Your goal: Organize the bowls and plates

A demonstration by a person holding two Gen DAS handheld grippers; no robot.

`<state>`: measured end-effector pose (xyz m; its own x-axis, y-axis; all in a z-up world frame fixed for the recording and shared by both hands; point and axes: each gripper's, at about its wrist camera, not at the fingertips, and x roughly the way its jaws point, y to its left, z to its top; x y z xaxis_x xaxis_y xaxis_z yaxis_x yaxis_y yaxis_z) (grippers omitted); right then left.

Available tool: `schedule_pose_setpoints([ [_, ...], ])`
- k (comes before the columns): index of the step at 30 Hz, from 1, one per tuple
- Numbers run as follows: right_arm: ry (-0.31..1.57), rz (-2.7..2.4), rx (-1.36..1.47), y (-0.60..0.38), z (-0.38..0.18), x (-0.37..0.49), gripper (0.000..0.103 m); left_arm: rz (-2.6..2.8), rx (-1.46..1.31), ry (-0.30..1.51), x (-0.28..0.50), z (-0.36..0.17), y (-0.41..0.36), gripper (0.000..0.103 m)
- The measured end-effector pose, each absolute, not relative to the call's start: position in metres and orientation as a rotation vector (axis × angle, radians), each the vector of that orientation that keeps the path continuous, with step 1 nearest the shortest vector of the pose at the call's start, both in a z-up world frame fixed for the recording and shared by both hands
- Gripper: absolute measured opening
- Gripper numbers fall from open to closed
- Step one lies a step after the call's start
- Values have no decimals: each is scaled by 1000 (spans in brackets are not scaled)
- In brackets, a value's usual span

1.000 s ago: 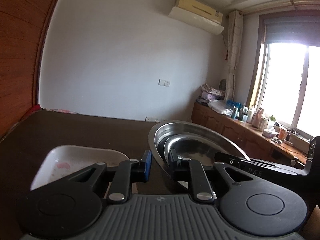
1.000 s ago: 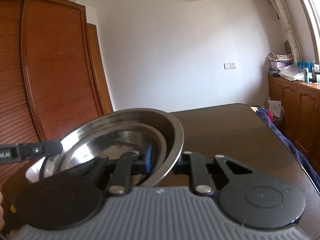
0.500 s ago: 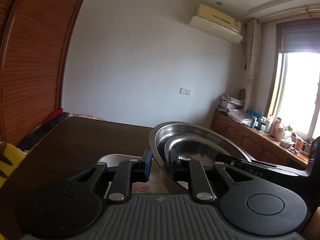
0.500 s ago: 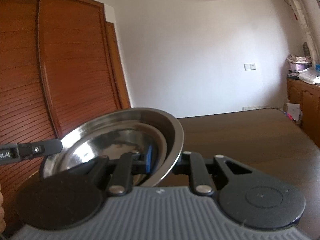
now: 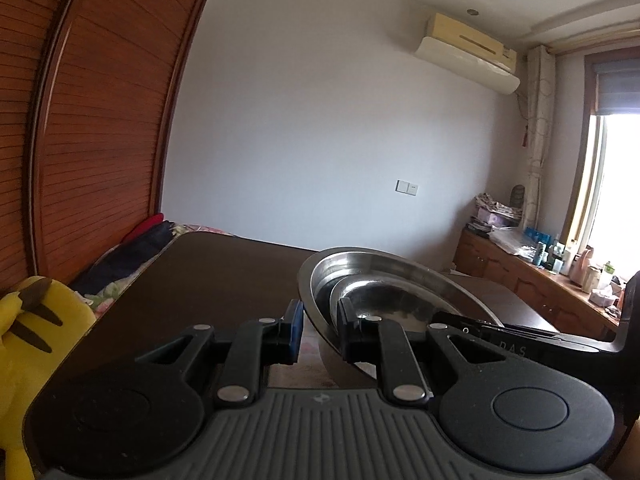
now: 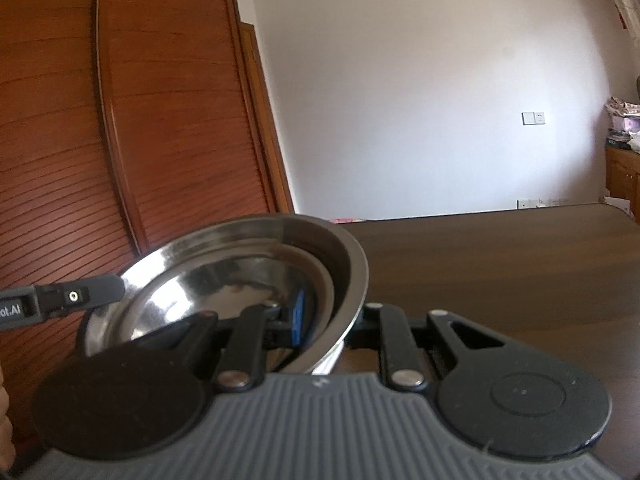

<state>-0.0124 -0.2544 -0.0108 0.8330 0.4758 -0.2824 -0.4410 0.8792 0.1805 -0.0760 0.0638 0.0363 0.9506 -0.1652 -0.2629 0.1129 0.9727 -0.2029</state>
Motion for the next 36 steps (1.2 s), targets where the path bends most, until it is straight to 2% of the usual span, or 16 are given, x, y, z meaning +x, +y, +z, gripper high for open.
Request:
schedule_pose_setpoints([
  [21,357,492,81,-243,-15,-13,21,-110,-185,320,-67,25,67,49],
  [27,351,496,75,-239,-12,-11,25,-109,-178,313,-67,28,64,50],
  [31,341,499,47,-234,-9,-15,33,-90,-154,296,-71,35,64,50],
  [32,339,493,37,-233,-9,-17,37,-90,-154,292,-71,37,66,50],
  [34,318,482,11,-233,-6,-22,51,-87,-153,282,-71,41,67,52],
  [36,302,480,8,-235,-3,-24,57,-86,-151,272,-72,46,67,58],
])
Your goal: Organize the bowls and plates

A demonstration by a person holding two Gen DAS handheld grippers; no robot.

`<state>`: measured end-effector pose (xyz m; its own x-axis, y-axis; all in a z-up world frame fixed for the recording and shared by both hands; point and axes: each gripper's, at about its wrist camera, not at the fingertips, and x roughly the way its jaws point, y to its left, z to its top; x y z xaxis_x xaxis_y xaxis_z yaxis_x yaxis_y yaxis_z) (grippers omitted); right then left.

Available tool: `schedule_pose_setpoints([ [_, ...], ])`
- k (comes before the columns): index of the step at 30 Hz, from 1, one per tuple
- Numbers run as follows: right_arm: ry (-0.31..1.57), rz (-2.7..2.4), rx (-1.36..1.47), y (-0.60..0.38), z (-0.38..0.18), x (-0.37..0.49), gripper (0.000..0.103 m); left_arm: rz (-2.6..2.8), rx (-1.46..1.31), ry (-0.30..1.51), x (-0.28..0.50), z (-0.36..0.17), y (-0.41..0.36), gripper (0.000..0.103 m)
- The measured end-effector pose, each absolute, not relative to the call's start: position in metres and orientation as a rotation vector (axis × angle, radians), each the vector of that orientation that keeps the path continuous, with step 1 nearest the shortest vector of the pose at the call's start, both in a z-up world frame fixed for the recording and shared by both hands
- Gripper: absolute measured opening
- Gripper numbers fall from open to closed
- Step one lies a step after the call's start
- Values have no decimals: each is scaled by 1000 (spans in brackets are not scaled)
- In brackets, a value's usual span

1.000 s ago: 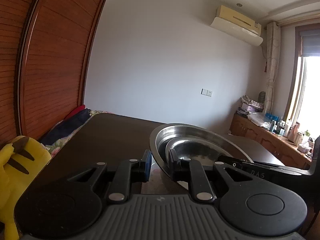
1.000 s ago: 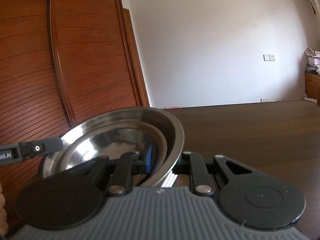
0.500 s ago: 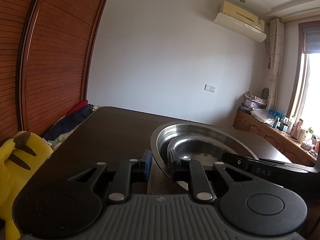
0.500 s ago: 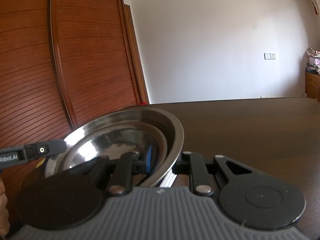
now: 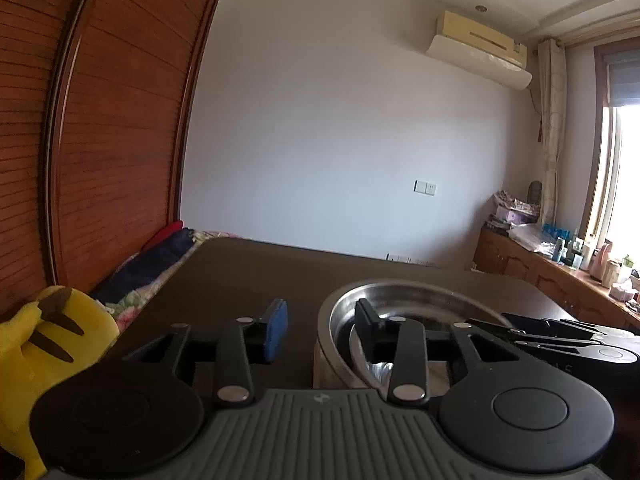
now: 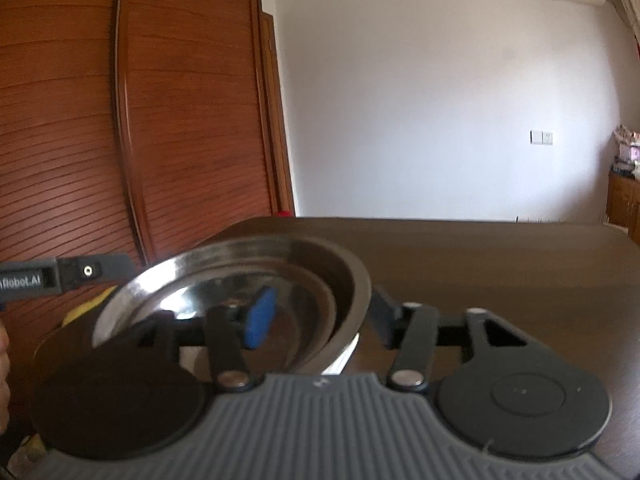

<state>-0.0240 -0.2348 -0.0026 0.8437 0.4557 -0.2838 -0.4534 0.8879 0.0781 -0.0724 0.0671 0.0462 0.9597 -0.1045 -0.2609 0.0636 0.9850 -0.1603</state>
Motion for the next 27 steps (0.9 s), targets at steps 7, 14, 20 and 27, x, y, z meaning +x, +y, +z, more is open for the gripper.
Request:
schedule_pose_setpoints([
  [7,241,456,-1,-247,17,-36,64,-90,-98,203,-86,67,55,83],
  [14,157,403,-7,-277,35,-71,85,-119,-50,155,-104,84,30,101],
  [20,99,369,-1,-299,44,-94,103,-160,-27,124,-116,93,13,103],
  [27,71,324,-6,-310,49,-104,103,-160,18,128,-124,91,-5,103],
])
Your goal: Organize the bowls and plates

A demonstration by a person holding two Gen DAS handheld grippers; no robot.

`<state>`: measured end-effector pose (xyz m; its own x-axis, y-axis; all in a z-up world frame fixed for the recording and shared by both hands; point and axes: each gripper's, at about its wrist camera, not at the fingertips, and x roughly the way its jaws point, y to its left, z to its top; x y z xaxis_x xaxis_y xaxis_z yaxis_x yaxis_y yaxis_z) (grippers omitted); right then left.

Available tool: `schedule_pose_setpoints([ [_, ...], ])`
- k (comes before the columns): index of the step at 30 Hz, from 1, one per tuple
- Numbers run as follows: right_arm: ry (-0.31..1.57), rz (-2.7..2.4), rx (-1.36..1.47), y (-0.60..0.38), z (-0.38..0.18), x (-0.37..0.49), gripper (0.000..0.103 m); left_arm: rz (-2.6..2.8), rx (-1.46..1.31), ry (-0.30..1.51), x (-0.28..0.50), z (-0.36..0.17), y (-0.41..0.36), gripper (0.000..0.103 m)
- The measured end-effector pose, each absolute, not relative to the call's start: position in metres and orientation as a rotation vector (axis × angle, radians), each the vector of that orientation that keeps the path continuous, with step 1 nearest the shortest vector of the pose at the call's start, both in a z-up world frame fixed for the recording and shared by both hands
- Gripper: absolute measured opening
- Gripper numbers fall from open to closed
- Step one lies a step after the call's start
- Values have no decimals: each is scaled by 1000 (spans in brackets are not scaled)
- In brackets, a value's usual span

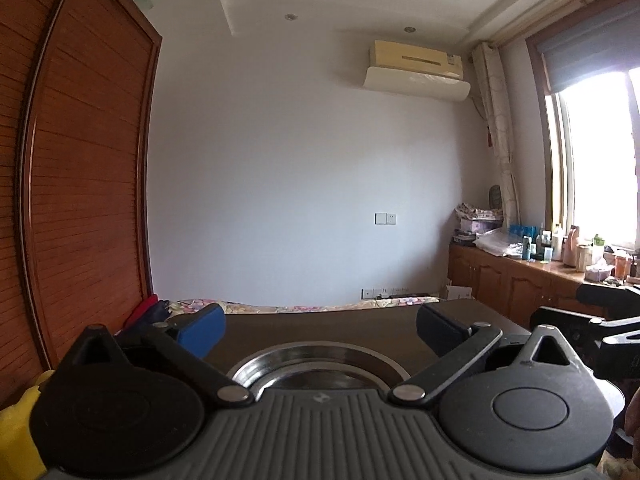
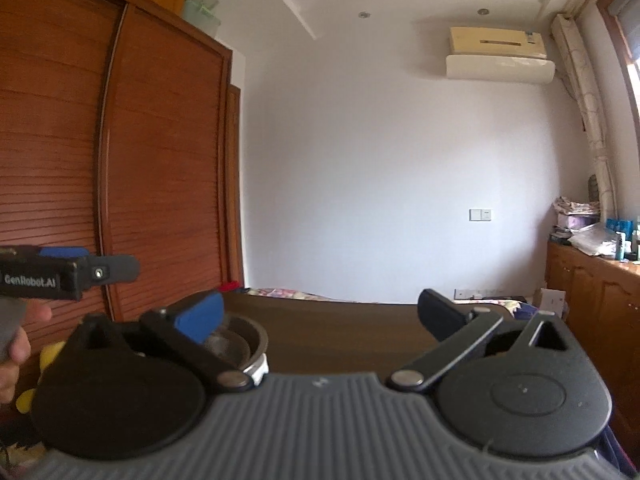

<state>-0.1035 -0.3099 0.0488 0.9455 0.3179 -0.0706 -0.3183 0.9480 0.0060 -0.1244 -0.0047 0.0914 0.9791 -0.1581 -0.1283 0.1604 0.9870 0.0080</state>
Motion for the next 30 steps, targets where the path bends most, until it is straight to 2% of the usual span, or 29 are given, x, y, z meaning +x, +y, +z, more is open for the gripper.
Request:
schedule_pose_setpoints([
  [15,133,197,-27,-314,13,-118,103,-118,59,219,-139,45,-7,103],
  [30,130,133,-55,-319,8,-122,103,-111,52,222,-138,40,-9,103],
])
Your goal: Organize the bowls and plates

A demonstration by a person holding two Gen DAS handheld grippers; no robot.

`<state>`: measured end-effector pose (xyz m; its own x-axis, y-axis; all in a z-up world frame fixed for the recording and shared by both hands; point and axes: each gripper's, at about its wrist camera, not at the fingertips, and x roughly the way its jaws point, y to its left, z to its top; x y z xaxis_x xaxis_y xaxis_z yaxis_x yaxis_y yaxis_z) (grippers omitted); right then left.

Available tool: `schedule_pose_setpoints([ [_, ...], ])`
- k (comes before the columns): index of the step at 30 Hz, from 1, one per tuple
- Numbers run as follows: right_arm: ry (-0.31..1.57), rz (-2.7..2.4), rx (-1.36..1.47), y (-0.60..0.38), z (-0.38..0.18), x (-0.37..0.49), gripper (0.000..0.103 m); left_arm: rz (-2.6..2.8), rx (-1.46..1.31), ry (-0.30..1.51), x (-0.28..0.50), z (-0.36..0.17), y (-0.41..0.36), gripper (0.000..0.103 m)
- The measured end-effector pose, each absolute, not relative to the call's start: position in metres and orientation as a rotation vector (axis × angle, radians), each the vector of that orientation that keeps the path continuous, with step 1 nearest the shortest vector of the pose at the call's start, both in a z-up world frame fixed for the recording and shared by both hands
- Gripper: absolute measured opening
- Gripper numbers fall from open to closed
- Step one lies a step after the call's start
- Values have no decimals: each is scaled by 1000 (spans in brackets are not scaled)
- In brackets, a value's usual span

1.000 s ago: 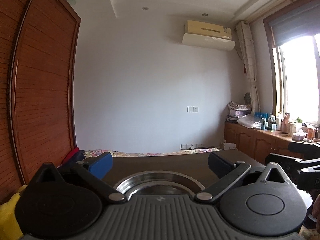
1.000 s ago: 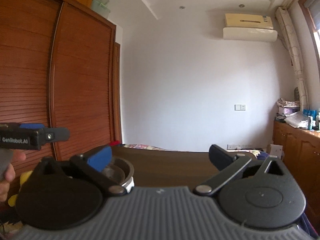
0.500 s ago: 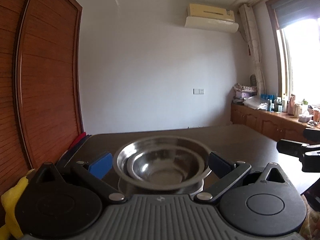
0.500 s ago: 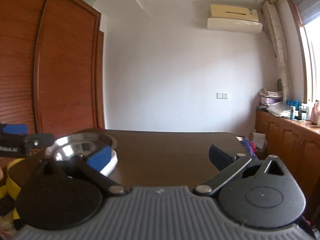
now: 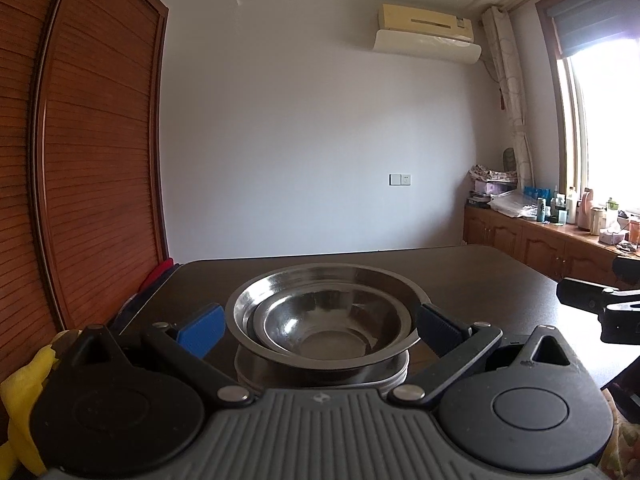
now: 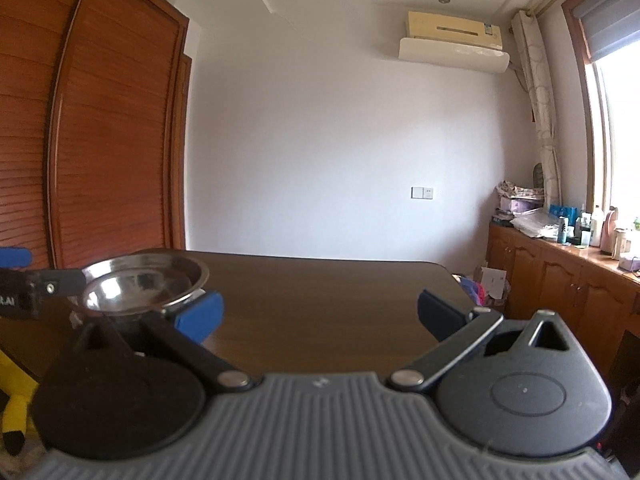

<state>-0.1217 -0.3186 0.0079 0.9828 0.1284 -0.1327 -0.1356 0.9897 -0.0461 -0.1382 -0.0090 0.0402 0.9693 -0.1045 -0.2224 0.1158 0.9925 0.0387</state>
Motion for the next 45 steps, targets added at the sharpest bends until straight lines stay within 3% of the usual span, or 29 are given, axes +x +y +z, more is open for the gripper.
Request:
schedule_pose_setpoints([
  [45,148,133,-44,-324,8,-120,103,-113,48,224,-138,38,-9,103],
])
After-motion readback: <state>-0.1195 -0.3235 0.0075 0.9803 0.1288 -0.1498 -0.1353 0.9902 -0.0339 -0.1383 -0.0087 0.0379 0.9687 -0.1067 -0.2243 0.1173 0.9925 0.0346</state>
